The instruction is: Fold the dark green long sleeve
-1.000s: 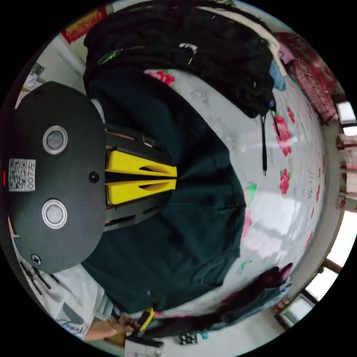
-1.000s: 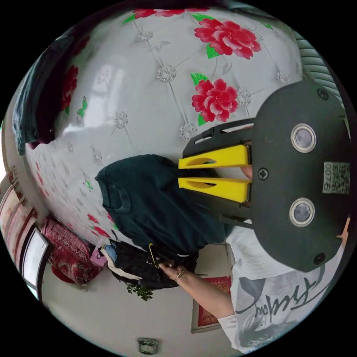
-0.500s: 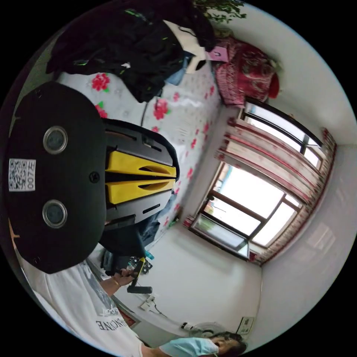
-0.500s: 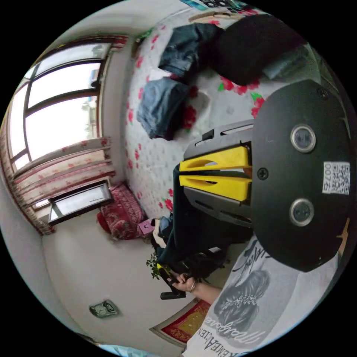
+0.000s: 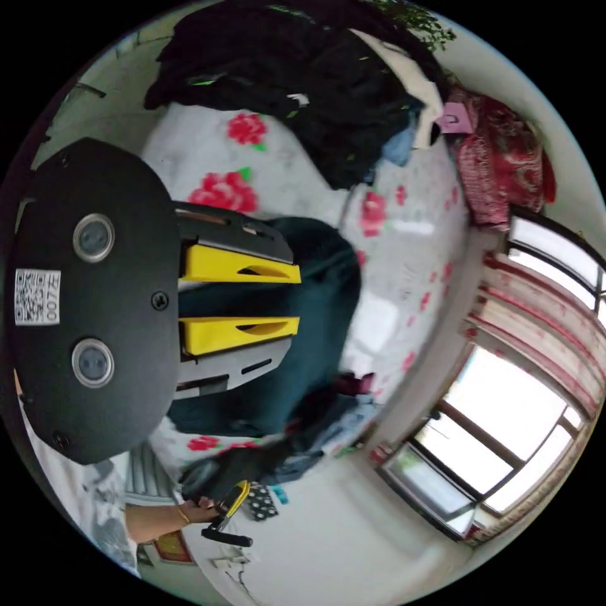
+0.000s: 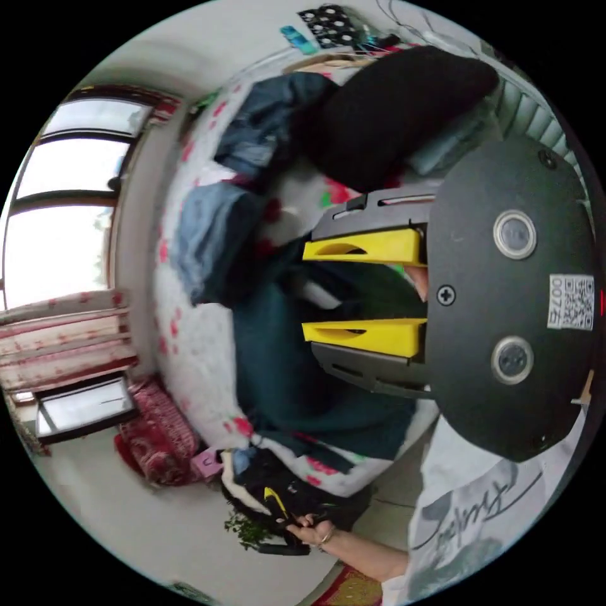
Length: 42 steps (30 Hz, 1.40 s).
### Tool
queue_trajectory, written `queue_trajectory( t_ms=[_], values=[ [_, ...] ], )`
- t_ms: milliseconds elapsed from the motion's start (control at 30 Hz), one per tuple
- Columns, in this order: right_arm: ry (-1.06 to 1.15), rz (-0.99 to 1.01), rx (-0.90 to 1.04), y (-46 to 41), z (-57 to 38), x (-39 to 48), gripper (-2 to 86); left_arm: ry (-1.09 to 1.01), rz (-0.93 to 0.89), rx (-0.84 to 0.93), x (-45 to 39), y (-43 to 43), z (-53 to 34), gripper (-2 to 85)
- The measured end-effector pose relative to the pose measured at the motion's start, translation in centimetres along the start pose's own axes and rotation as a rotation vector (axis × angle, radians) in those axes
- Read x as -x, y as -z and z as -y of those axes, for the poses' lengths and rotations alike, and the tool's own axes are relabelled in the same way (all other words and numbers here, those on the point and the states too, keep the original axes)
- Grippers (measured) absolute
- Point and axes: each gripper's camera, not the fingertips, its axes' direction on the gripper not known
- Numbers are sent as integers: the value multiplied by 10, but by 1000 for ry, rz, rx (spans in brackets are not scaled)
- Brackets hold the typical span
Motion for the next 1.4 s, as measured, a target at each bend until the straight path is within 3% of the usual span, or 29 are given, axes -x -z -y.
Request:
queue_trajectory(
  t_ms=[133, 333, 500, 600, 733, 833, 1000, 1167, 1233, 1400],
  values=[
    [-122, -14, 296, -67, -103, -21, 96, 41, -6, 252, 5, -60, -88, 80],
    [-161, 0, 292, -75, -88, -31, 96, 16, -23, 386, -32, -108, -130, 87],
    [-148, 58, 342, -114, -41, -21, 89, -286, 332, 503, -93, -156, -130, 22],
    [-110, -31, 418, -145, -31, -6, 75, -418, 437, 576, -120, -174, -128, -1],
    [33, -51, 431, -138, -22, 7, 38, -477, 442, 595, -123, -179, -129, -8],
    [-69, -276, 224, -75, -20, -36, 32, -457, 456, 650, -110, -169, -129, -9],
    [-355, -342, 46, 27, -44, -124, 50, -225, 165, 409, -69, -90, -133, -10],
    [-128, -58, -54, 44, -59, -79, 73, -20, 4, 302, -34, -69, -141, -10],
    [36, 126, 34, 5, -54, -32, 83, -25, 23, 316, -35, -75, -139, -10],
    [311, 205, 291, -81, -42, 52, 86, -88, 57, 332, -48, -83, -126, -10]
  ],
)
